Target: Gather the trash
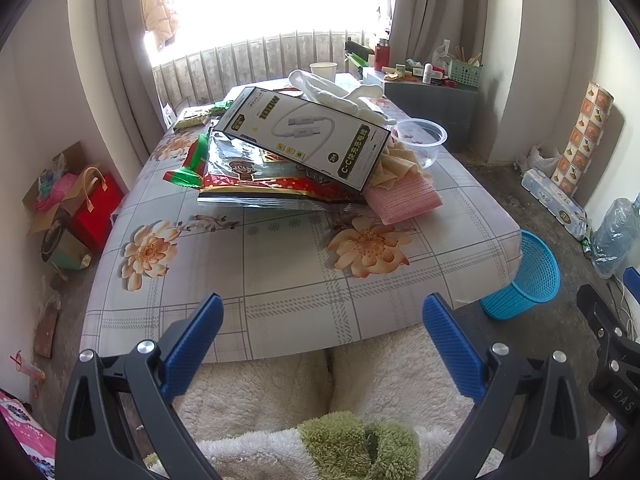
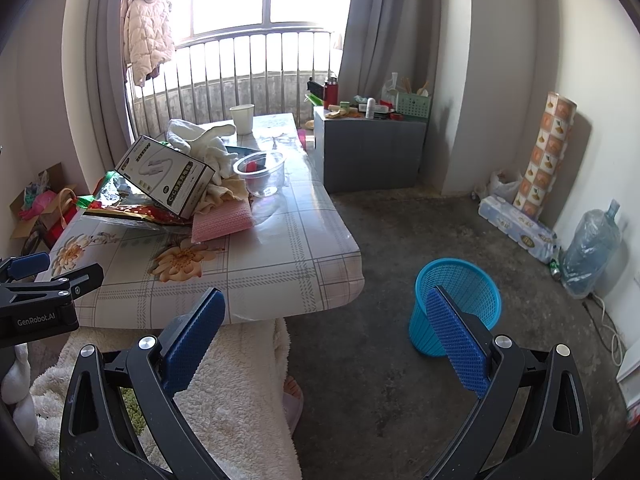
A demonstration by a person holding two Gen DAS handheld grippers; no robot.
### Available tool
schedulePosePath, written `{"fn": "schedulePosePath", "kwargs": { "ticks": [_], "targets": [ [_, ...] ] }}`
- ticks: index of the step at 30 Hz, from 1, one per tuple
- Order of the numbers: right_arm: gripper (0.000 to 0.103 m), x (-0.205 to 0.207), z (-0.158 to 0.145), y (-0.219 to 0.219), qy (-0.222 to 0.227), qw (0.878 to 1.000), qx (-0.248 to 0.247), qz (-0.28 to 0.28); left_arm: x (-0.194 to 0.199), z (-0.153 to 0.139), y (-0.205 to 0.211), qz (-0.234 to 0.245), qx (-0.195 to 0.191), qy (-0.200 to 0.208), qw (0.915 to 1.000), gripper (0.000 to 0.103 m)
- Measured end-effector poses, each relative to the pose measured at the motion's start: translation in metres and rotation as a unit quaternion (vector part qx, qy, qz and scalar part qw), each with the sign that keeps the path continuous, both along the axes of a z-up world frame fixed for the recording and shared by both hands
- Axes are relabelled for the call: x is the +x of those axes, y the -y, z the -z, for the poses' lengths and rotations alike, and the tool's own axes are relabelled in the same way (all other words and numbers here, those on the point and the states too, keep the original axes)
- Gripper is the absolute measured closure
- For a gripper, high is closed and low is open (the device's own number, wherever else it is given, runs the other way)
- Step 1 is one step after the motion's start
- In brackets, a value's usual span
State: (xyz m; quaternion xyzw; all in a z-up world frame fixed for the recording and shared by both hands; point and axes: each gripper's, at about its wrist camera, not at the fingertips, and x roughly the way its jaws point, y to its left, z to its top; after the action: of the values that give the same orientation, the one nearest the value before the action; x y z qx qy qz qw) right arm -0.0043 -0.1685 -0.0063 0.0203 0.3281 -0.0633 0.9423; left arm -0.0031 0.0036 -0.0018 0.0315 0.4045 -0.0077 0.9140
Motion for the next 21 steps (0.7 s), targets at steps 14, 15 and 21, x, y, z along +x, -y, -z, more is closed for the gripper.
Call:
{"fn": "schedulePosePath", "kwargs": {
  "ticks": [14,15,21],
  "targets": [
    [0.007,0.0002,0.0006,0.0000,0.000,1.000,0.001,-0.001,-0.0011,0.0055,-0.0037,-0.003,-0.002,-0.004,1.0000,0.005],
    [0.007,0.0003,0.0007,0.0001,0.000,1.000,0.001,-0.001,-0.0013,0.0063,-0.0040,-0.004,-0.002,-0.006,1.0000,0.005],
    [0.007,0.0007,0.0014,0.0001,-0.001,1.000,0.002,-0.001,0.0033,0.0094,-0.0041,-0.005,-0.005,-0.017,0.9998,0.005]
  ]
}}
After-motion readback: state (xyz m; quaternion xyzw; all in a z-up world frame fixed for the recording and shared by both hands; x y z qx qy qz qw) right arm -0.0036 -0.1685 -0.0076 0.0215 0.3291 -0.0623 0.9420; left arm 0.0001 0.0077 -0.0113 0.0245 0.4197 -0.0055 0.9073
